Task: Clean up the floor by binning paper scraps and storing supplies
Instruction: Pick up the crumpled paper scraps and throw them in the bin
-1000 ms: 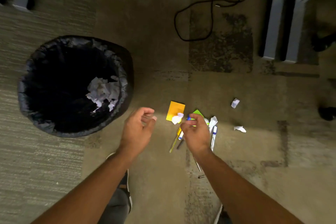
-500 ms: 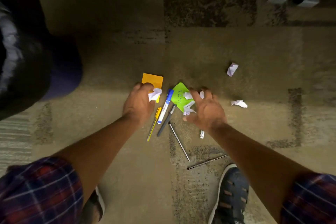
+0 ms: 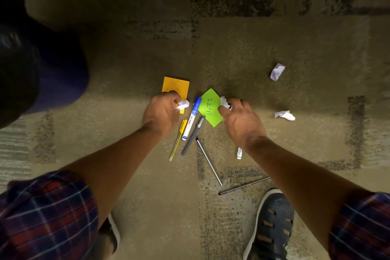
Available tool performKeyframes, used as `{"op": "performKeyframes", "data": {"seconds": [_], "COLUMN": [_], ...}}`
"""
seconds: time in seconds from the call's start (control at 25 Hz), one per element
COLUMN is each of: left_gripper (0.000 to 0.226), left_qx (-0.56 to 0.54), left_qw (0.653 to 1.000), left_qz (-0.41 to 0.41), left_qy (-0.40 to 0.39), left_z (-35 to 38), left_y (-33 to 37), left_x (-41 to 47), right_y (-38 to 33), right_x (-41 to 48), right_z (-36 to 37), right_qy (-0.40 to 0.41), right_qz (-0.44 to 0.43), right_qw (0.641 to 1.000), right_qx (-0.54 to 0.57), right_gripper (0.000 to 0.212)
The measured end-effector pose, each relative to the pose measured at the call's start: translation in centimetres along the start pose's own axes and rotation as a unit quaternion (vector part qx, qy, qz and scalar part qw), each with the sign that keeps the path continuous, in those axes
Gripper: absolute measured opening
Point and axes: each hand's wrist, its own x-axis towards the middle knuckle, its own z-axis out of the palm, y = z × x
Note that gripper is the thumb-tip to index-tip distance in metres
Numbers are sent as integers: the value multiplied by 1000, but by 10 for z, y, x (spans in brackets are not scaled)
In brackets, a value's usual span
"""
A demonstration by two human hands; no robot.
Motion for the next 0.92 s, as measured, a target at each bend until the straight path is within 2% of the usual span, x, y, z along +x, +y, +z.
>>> {"op": "performKeyframes", "data": {"seconds": [0.08,0.2,0.32,0.4,0.48,0.52,0.64,0.68,0.72,0.8,0.92], "left_gripper": [8,32,36,31,23,23,26,27,28,29,19], "left_qx": [-82,-212,-267,-281,-296,-302,-323,-344,-364,-395,-432], "left_qw": [996,968,947,939,930,926,915,906,897,883,866], "left_qz": [-37,-126,-165,-180,-200,-209,-228,-233,-237,-240,-231], "left_qy": [15,33,68,79,82,83,84,84,84,86,97], "left_z": [5,8,5,1,-2,-3,-9,-12,-16,-23,-31], "left_y": [-8,-11,-5,4,17,25,49,56,64,78,99], "left_x": [-1,-1,-4,-11,-19,-23,-35,-38,-43,-53,-73], "right_y": [6,16,23,30,36,38,36,33,29,19,-1], "right_x": [6,21,25,18,9,5,-12,-19,-24,-33,-41], "right_z": [-2,-3,-9,-15,-23,-29,-60,-71,-83,-105,-136], "right_qy": [-19,-29,47,78,74,70,77,83,87,90,73], "right_qz": [20,110,206,284,354,390,452,452,448,433,405], "right_qw": [999,984,950,901,842,793,606,565,537,502,480], "right_qx": [39,135,231,320,401,462,650,685,710,743,775], "right_gripper": [34,30,21,14,11,11,17,19,19,17,14]}}
